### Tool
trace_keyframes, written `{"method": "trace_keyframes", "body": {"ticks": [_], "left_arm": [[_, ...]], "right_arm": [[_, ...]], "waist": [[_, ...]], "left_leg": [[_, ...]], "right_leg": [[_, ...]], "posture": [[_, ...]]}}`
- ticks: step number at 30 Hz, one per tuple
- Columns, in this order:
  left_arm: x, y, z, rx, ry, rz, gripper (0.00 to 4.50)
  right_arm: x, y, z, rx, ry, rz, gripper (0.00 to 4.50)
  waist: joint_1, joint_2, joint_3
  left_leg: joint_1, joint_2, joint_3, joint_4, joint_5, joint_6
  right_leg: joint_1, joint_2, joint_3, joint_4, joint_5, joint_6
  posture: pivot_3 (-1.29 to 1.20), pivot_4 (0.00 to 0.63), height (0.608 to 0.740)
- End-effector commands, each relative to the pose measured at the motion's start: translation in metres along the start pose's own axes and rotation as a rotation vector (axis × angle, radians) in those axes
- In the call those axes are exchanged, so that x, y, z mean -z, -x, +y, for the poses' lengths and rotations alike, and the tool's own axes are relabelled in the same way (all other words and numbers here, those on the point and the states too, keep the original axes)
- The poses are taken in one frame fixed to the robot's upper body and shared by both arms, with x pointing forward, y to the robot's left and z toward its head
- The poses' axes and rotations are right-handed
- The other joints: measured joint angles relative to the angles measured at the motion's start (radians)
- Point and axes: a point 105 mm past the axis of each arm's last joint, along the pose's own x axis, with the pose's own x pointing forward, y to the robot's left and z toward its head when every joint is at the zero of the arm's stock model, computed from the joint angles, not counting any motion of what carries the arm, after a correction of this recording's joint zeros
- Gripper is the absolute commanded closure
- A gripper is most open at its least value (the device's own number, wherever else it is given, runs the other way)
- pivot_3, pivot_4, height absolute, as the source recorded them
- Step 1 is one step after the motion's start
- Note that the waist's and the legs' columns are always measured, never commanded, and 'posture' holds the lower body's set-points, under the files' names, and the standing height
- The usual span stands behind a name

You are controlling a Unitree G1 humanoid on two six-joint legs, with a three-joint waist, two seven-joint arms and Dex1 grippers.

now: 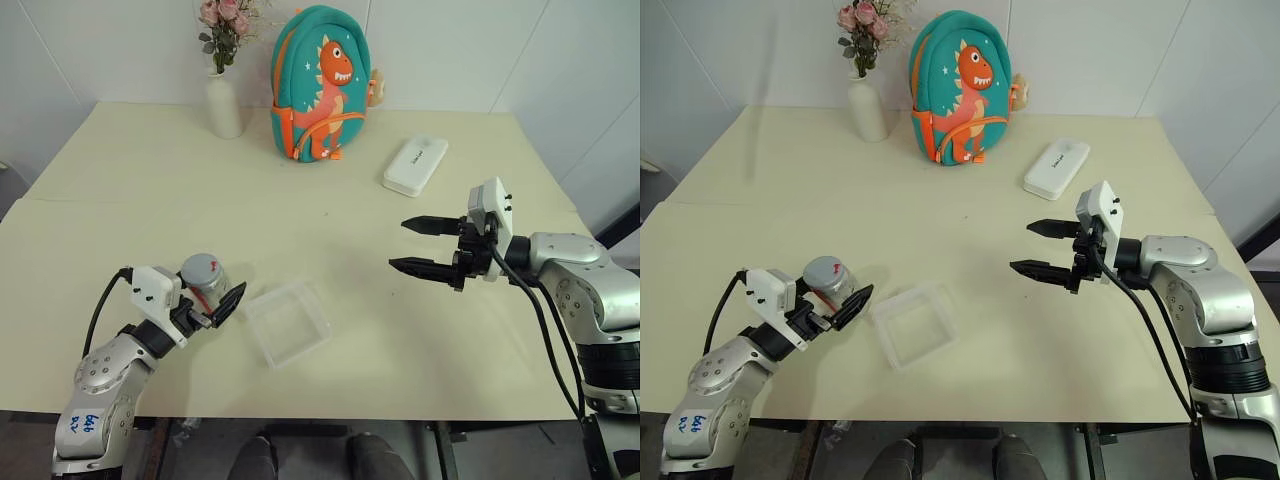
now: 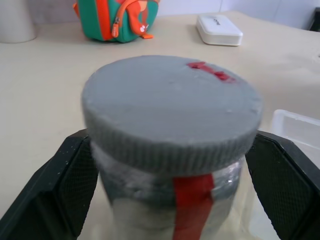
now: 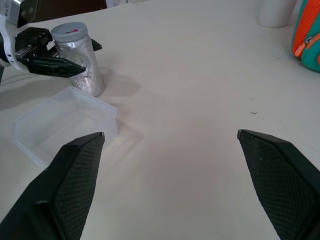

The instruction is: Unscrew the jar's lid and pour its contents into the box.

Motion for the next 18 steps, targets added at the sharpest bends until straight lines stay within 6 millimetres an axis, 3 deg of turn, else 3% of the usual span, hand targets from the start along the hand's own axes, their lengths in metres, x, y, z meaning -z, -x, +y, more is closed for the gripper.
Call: {"method": "trace_keyframes", "body": {"ticks": [1,6,11,18], "left_arm": [[-0.008,0.0,0.001,0.002,-0.016,-0.034,0.9],[-0.01,0.004,0.0,0.019,-0.016,-0.03,2.43],[-0.021,0.01,0.015,-0.021,-0.062,-0.026,2.44],[-0.071,0.01,0.042,0.077,-0.16,-0.065,2.44]], "right_arm": [[-0.013,0.009,-0.001,0.026,0.048,-0.019,0.0],[-0.013,0.008,-0.001,0.023,0.049,-0.017,0.0],[-0.016,0.006,0.0,0.015,0.057,-0.03,0.0],[-0.033,-0.01,-0.006,0.082,0.1,-0.103,0.0]], "waist": [[0.0,0.0,0.0],[0.0,0.0,0.0],[-0.001,0.0,0.0],[-0.001,0.0,0.0]], "left_leg": [[0.0,0.0,0.0,0.0,0.0,0.0],[0.0,0.0,0.0,0.0,0.0,0.0],[0.0,0.0,0.0,0.0,0.0,0.0],[0.0,0.0,-0.001,0.0,0.001,-0.001]], "right_leg": [[0.0,0.0,0.0,0.0,0.0,0.0],[0.0,0.0,0.0,0.0,0.0,0.0],[0.0,0.0,0.0,0.0,0.0,0.0],[0.0,0.0,0.0,0.001,0.0,0.0]], "posture": [[0.0,0.15,0.74],[0.0,0.15,0.74],[0.0,0.15,0.74],[0.0,0.15,0.74]]}}
